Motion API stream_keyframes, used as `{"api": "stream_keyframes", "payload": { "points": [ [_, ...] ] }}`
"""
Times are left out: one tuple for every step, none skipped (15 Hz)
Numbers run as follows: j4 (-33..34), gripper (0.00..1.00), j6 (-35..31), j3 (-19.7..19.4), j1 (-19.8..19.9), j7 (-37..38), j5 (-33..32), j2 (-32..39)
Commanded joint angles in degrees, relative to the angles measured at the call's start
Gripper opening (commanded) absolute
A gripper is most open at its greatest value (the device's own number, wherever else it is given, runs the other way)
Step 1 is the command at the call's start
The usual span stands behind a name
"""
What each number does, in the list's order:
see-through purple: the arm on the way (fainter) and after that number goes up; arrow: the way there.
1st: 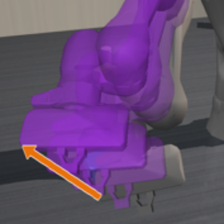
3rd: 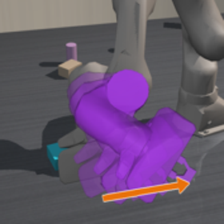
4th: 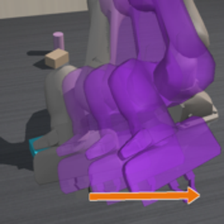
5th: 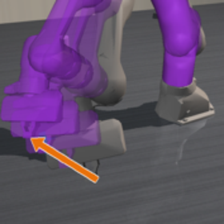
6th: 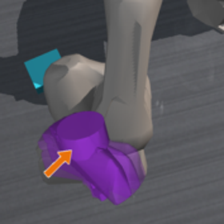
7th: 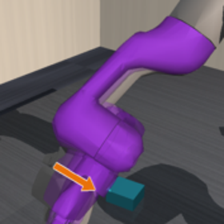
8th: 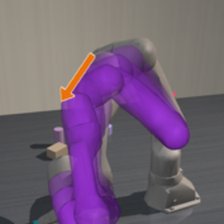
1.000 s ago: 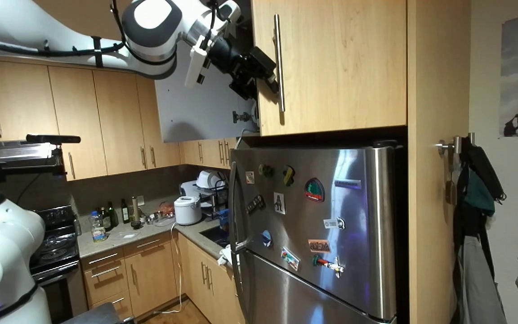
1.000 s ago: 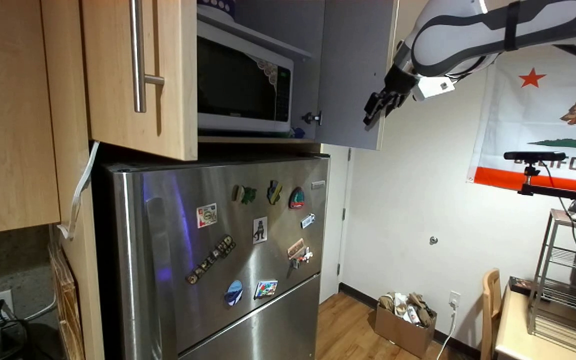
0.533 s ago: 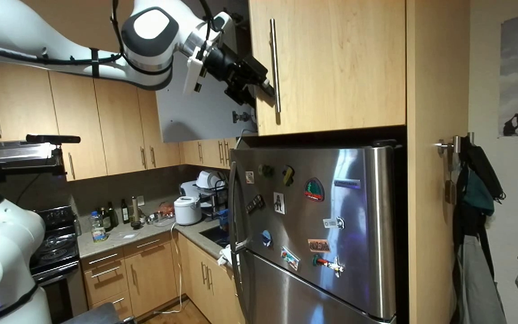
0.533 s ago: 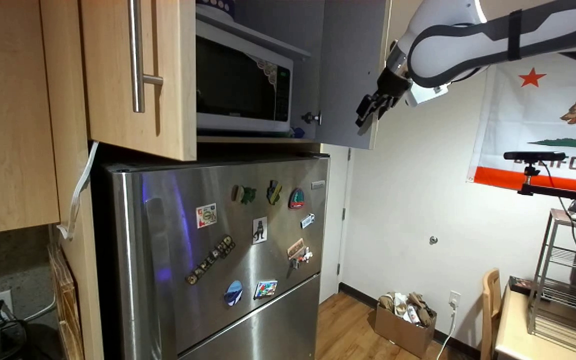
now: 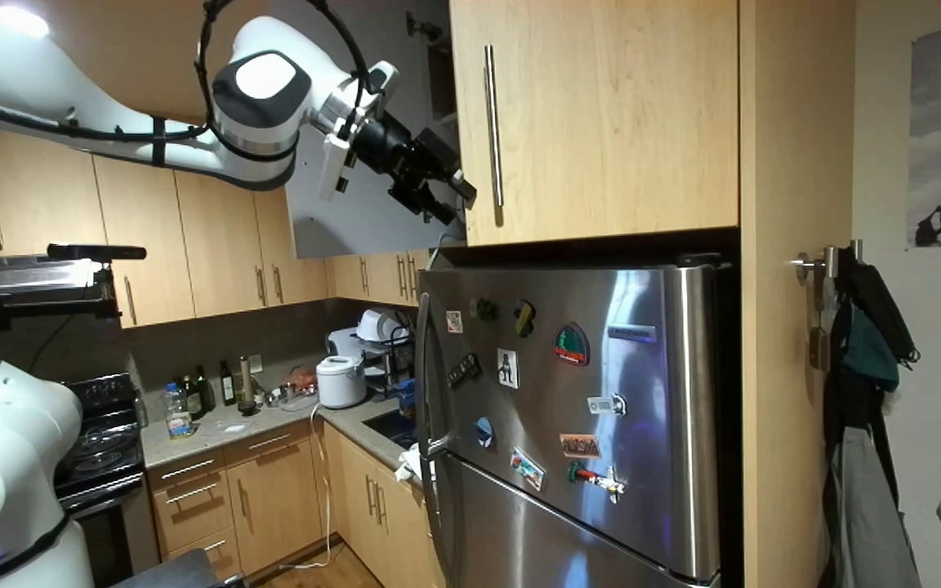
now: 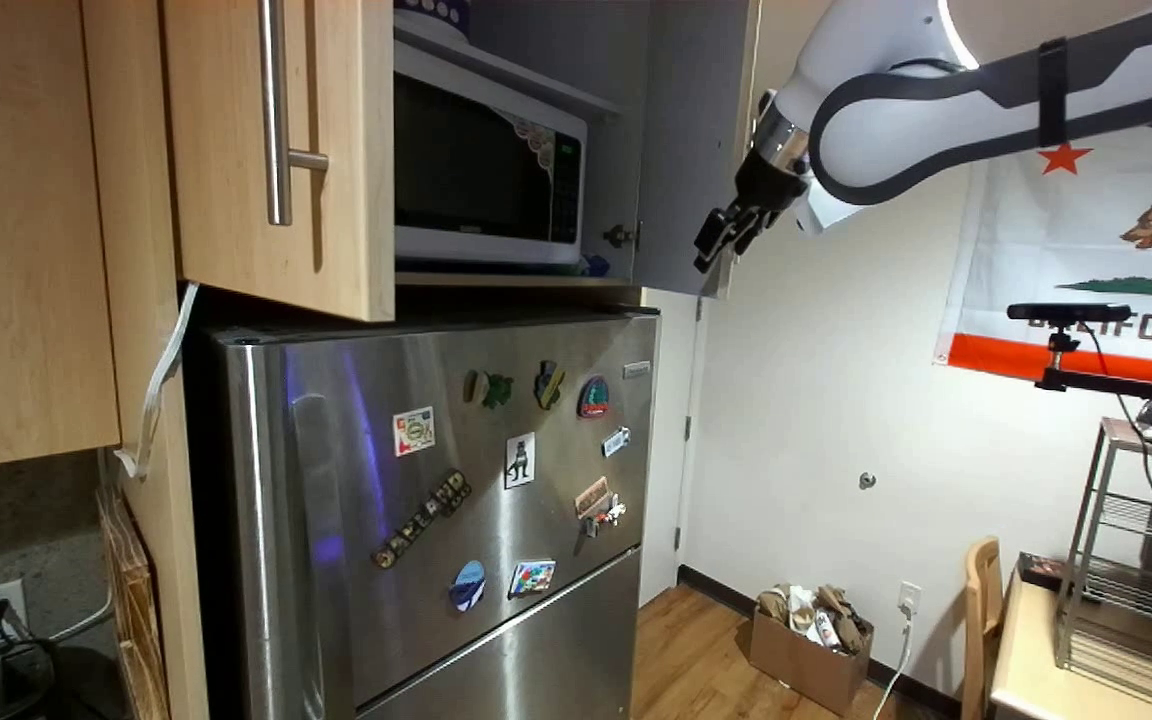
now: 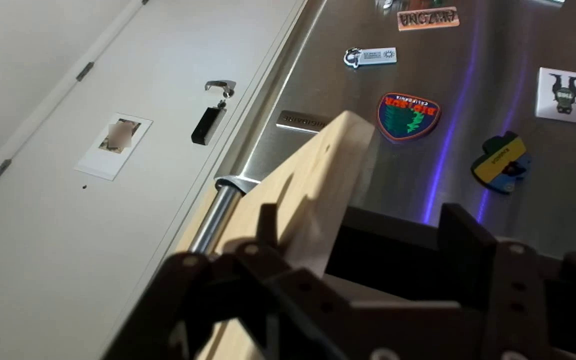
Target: Close the cupboard door on the right
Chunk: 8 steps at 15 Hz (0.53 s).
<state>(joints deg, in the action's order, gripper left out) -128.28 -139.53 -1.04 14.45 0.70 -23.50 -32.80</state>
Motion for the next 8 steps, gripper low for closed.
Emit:
{"api": "stream_keyframes", "payload": {
  "points": [
    [-2.4,0.83,-1.1,1.8,0.2,2.9,-1.8,-1.6],
    [-2.4,0.82,-1.0,2.1,0.2,3.3,-2.1,-1.5],
    [-2.2,0.83,-1.0,2.3,0.3,3.5,-2.3,-1.2],
    [-2.1,0.83,-1.0,2.4,0.4,3.8,-2.4,-1.0],
    [-1.9,0.83,-0.8,2.4,0.5,4.1,-2.4,-0.8],
    [-1.6,0.84,-0.6,2.2,0.4,4.0,-2.2,-0.5],
    [-1.2,0.85,-0.5,2.0,0.4,4.0,-2.0,-0.2],
    [-0.9,0.85,-0.4,1.6,0.4,3.7,-1.7,0.2]
  ]
}}
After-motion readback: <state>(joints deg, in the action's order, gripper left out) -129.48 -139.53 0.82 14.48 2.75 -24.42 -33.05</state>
